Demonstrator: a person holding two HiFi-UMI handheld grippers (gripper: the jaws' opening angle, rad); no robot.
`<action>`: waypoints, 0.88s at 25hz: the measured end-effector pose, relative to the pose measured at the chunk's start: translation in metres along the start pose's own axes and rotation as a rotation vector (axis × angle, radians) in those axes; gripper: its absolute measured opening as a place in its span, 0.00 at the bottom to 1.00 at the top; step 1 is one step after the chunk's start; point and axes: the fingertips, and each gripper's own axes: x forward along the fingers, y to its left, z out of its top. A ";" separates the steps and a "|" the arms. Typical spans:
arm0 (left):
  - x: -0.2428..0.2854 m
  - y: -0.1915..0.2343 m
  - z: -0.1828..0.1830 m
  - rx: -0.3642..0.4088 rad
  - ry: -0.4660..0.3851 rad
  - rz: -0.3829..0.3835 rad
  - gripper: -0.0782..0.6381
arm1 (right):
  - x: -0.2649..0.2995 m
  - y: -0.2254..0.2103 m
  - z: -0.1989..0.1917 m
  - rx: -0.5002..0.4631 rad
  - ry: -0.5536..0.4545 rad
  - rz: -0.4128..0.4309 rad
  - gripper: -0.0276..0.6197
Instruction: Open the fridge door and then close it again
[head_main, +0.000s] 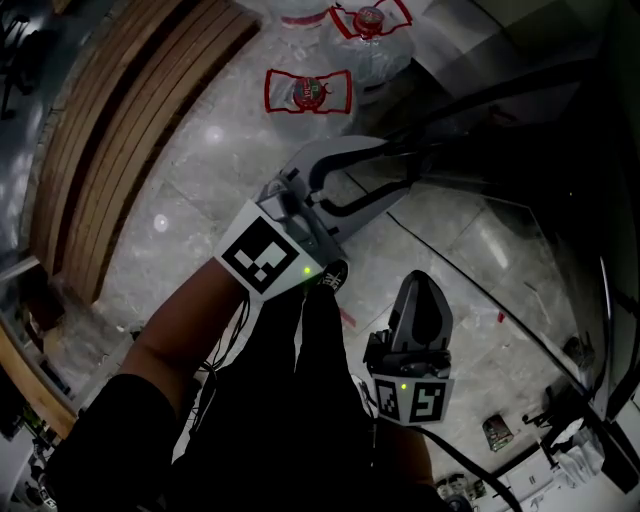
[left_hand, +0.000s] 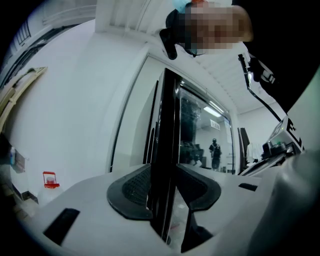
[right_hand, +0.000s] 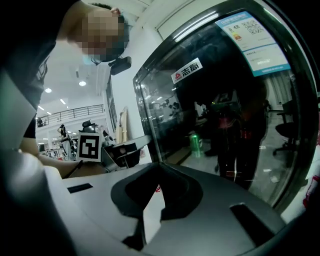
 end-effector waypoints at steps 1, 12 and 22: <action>-0.001 0.000 0.001 -0.008 -0.006 0.003 0.33 | -0.003 -0.002 0.000 -0.003 -0.003 -0.006 0.07; -0.065 -0.044 -0.002 0.027 0.021 0.097 0.31 | -0.043 0.006 -0.007 -0.032 0.012 -0.025 0.07; -0.132 -0.114 -0.006 -0.009 0.084 0.180 0.26 | -0.099 0.033 -0.003 -0.065 0.029 -0.005 0.07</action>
